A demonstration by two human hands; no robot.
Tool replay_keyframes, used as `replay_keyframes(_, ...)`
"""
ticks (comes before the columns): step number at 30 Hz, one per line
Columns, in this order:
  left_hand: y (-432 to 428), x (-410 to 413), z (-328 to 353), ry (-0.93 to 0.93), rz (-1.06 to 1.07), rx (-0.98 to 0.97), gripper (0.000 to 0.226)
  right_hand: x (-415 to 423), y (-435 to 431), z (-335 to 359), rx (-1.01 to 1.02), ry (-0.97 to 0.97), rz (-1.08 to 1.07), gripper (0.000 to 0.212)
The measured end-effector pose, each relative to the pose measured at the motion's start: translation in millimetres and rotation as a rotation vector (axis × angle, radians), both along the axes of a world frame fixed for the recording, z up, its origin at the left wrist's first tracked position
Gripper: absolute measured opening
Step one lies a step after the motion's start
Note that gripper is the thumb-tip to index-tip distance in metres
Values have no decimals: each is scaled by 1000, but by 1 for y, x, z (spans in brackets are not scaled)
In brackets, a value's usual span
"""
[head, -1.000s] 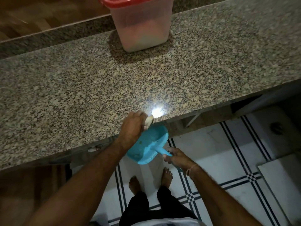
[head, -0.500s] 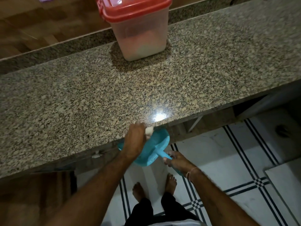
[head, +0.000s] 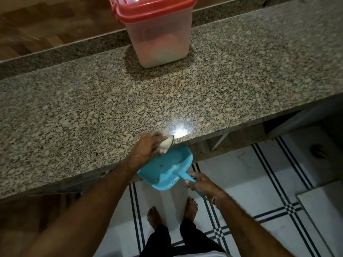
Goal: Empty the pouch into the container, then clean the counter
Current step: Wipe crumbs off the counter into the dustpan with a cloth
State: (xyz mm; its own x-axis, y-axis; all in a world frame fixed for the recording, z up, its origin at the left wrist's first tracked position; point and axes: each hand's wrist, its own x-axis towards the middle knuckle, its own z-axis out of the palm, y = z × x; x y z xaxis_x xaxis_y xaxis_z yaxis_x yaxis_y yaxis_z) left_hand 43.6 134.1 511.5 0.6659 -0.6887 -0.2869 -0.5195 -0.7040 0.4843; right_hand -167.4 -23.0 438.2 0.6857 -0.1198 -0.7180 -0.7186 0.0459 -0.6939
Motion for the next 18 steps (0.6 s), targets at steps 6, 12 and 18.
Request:
replay_keyframes(6, -8, 12, 13, -64, 62, 175, 43, 1, 5, 1, -19, 4, 6, 22)
replay_keyframes(12, -20, 10, 21, -38, 214, 287, 43, -2, 9, -5, -20, -13, 3, 24)
replay_keyframes(18, 2, -45, 15, -149, 227, 95, 19, -6, 3, -12, -18, -16, -22, 21)
